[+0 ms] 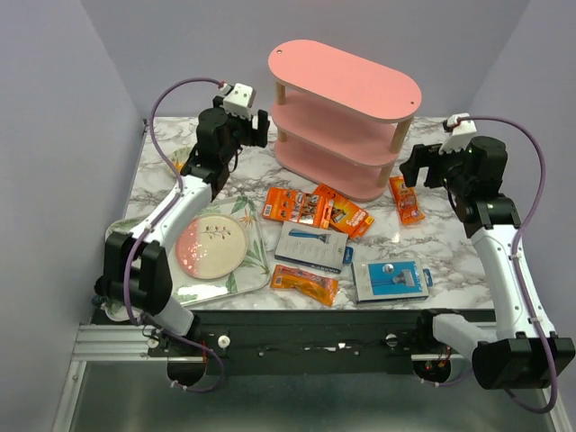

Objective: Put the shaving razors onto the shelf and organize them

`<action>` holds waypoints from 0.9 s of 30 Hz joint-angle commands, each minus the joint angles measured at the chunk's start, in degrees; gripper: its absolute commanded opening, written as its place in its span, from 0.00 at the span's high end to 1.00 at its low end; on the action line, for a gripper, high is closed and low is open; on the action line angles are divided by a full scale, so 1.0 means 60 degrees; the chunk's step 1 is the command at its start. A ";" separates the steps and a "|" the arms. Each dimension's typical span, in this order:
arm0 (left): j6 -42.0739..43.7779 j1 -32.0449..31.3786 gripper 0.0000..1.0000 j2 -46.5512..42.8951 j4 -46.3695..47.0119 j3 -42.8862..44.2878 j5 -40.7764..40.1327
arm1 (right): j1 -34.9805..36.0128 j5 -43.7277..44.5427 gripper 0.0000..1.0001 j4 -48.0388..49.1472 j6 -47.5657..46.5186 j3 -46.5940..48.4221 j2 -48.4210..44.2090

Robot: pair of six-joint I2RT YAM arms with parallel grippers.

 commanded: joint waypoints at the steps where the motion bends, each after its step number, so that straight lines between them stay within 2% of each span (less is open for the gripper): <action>1: -0.0342 0.0617 0.16 0.1473 0.0668 0.1235 0.1270 | 0.0024 -0.0817 0.02 0.1524 0.0478 -0.0044 0.0417; 5: -0.0928 0.1014 0.22 0.2604 0.1473 0.2215 0.2908 | 0.0010 -0.0888 0.02 0.1964 0.0699 0.0073 0.0842; 9: -0.1017 0.1058 0.23 0.3907 0.1387 0.3607 0.3685 | 0.0024 -0.0494 0.02 0.2272 0.0757 0.0088 0.1194; 12: -0.1119 0.1043 0.25 0.4962 0.1052 0.4823 0.3923 | 0.0024 -0.0259 0.04 0.2536 0.0801 0.0088 0.1487; 15: -0.1135 0.0898 0.25 0.5725 0.0758 0.5733 0.3602 | 0.0024 -0.0186 0.05 0.2741 0.0801 0.0132 0.1852; 19: -0.0856 0.0765 0.25 0.6135 0.0508 0.6115 0.3367 | 0.0024 0.0209 0.07 0.3093 0.1122 0.0322 0.2497; 27: -0.0856 0.0721 0.26 0.5785 0.0332 0.5135 0.3366 | -0.0005 0.0590 0.16 0.3460 0.1387 0.1944 0.4313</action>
